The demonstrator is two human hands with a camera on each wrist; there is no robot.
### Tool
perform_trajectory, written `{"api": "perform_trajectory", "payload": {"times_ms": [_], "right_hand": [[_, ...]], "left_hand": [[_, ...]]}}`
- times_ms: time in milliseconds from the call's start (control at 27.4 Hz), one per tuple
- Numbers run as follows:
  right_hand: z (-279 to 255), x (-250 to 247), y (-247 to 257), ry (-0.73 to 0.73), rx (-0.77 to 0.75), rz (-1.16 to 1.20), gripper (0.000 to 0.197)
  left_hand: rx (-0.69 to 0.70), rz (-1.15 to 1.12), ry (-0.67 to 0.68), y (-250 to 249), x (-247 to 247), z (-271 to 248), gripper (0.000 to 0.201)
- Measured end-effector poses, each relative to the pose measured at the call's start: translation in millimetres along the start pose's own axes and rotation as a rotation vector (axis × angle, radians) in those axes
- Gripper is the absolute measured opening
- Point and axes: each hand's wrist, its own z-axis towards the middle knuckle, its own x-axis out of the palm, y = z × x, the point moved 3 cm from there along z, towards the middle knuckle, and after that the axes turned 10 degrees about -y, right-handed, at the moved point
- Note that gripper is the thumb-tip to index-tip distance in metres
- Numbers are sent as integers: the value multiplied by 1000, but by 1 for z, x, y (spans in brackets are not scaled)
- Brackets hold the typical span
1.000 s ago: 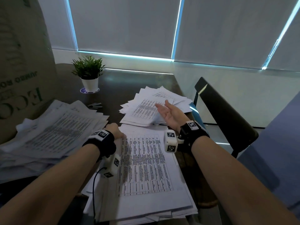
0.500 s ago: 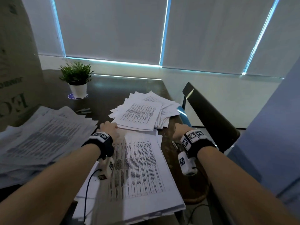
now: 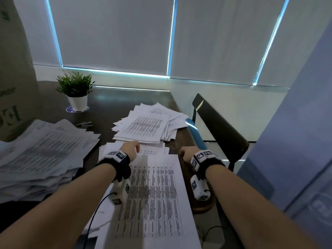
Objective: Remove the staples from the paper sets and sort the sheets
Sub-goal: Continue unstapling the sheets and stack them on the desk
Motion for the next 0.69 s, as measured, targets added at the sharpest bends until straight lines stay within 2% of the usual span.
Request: {"api": "perform_trajectory", "payload": {"times_ms": [110, 183, 256, 292, 366, 439, 475, 548, 621, 695], "right_hand": [[-2, 3, 3, 20, -27, -37, 50], [-4, -2, 2, -3, -20, -18, 57], [-9, -11, 3, -62, 2, -9, 64], [-11, -17, 4, -111, 12, 1, 62], [-17, -33, 14, -236, 1, 63, 47], [-23, -46, 32, -292, -60, 124, 40], [-28, -52, 43, -278, -89, 158, 43], [-37, -57, 65, -218, -139, 221, 48], [-44, -53, 85, -169, -205, 202, 45], [-48, -37, 99, -90, -255, 132, 44]], "left_hand": [[-19, 53, 33, -10, 11, -1, 30], [-2, 214, 45, -16, 15, -7, 26], [84, 452, 6, -22, 13, -11, 34], [146, 492, 15, -25, 13, -13, 38], [219, 451, 136, -33, 17, -15, 41], [196, 445, 286, -34, 25, -22, 42], [159, 473, 327, -29, 32, -26, 53], [82, 480, 345, -14, 44, -30, 88], [8, 428, 297, -1, 47, -31, 117], [-19, 421, 254, 6, 44, -29, 134]]}}
